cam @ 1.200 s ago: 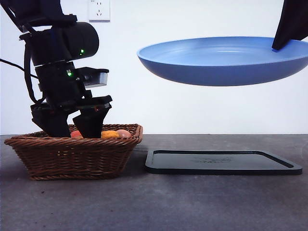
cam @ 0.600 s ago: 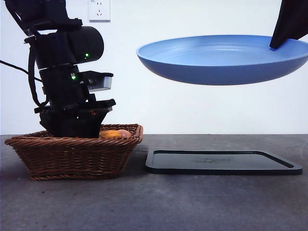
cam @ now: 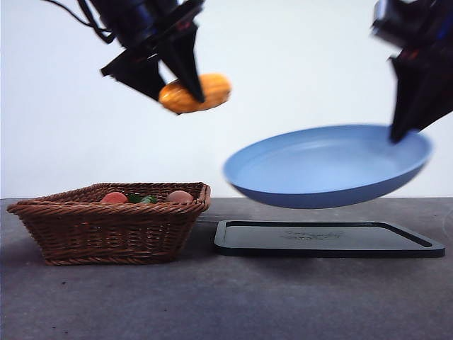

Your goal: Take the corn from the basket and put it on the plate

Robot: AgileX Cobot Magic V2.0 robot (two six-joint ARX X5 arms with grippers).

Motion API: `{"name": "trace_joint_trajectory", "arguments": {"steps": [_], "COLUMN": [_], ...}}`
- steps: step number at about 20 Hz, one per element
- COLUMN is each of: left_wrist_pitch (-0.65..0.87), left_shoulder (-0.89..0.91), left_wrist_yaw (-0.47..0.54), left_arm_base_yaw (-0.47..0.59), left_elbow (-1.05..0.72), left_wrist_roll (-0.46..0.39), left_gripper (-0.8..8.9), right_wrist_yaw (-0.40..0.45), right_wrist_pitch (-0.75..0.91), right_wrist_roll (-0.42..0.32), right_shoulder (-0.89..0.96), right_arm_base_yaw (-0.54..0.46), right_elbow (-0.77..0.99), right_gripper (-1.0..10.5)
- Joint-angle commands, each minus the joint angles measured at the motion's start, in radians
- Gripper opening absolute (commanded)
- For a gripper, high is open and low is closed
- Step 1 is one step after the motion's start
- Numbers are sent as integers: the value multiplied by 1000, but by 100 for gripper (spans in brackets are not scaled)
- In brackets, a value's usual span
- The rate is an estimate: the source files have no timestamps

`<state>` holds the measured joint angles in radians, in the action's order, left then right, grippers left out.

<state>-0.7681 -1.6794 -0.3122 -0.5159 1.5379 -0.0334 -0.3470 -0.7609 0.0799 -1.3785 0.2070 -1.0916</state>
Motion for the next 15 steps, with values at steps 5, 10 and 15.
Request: {"name": "trace_joint_trajectory", "arguments": {"steps": [5,10,15], "left_wrist_pitch": [1,-1,2], "left_shoulder": [-72,-157,-211], "left_wrist_yaw": [-10,-10,-10], "left_arm_base_yaw": [-109,-166,-182], "left_elbow": [11,11,11], "left_wrist_roll": [-49,-68,-68], "left_gripper": [125,126,126], "right_wrist_yaw": [-151,-162,-182], "right_wrist_pitch": [111,129,126], "right_wrist_roll": [97,114,114], "right_shoulder": [-132,-132,-132], "right_arm_base_yaw": [5,-2,-16], "right_elbow": [-22,-22,-22], "right_gripper": [2,2,2]}}
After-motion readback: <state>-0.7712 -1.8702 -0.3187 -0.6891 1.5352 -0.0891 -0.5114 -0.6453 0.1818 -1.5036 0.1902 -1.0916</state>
